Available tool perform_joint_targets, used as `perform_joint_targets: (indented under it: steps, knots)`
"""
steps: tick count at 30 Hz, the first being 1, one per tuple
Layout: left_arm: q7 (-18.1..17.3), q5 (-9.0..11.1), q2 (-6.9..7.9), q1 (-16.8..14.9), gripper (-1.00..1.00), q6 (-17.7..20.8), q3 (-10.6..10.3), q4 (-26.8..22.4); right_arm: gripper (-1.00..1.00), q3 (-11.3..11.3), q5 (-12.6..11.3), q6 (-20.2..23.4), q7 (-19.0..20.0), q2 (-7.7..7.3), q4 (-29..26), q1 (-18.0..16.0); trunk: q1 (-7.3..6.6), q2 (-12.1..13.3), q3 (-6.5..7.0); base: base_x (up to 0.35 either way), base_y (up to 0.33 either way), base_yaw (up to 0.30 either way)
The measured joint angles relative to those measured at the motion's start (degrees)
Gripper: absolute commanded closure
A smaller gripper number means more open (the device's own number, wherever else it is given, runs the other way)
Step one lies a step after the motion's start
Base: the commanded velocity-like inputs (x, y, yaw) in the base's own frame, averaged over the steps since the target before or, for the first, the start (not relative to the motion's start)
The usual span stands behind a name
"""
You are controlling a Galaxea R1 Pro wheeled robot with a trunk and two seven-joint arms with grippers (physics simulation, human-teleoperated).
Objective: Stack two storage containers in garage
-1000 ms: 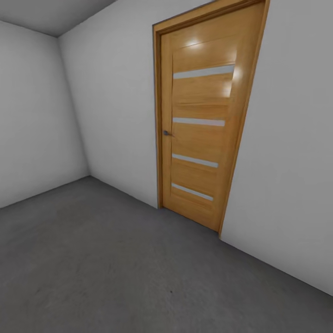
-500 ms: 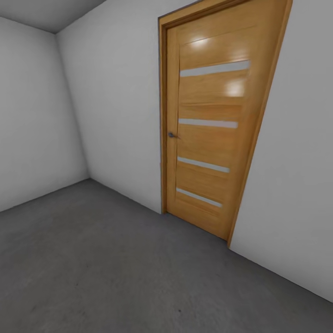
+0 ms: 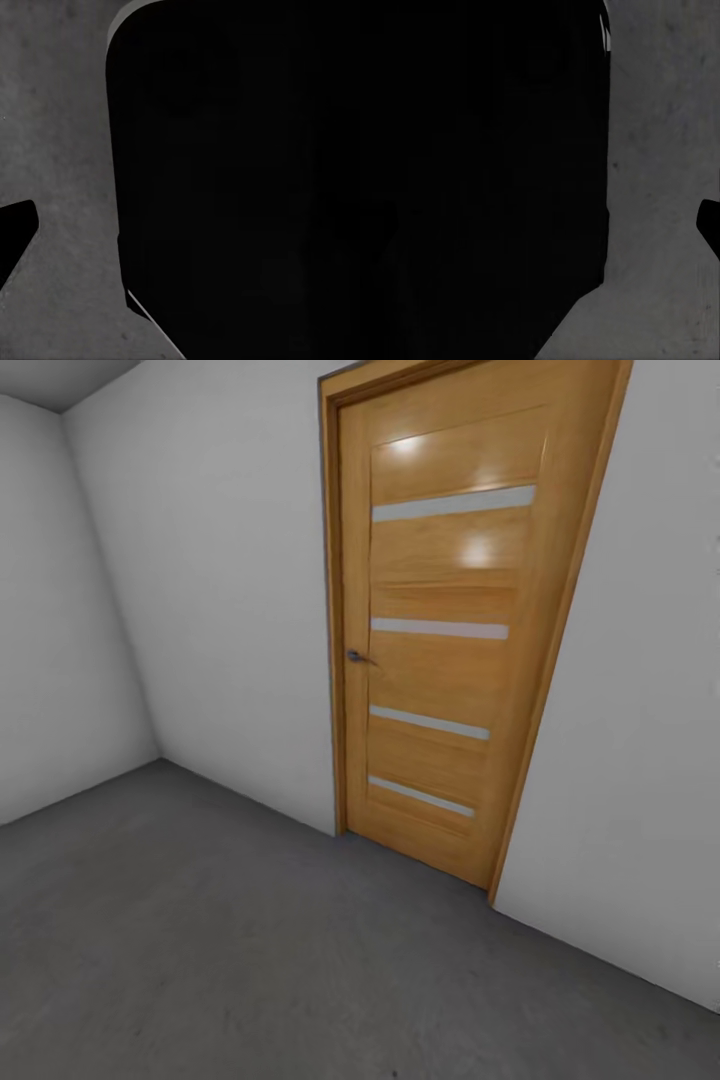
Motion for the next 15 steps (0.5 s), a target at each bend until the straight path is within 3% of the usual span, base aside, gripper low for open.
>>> perform_joint_targets:
  steps: [15]
  knots:
    - [-0.1, 0.0, 0.01, 0.0, -1.00, -0.1, 0.0, 0.0, -1.00, 0.0, 0.0, 0.0, 0.0, -0.01, 0.0, 0.0, 0.00, 0.0, 0.00, 0.295, 0.199, -0.280]
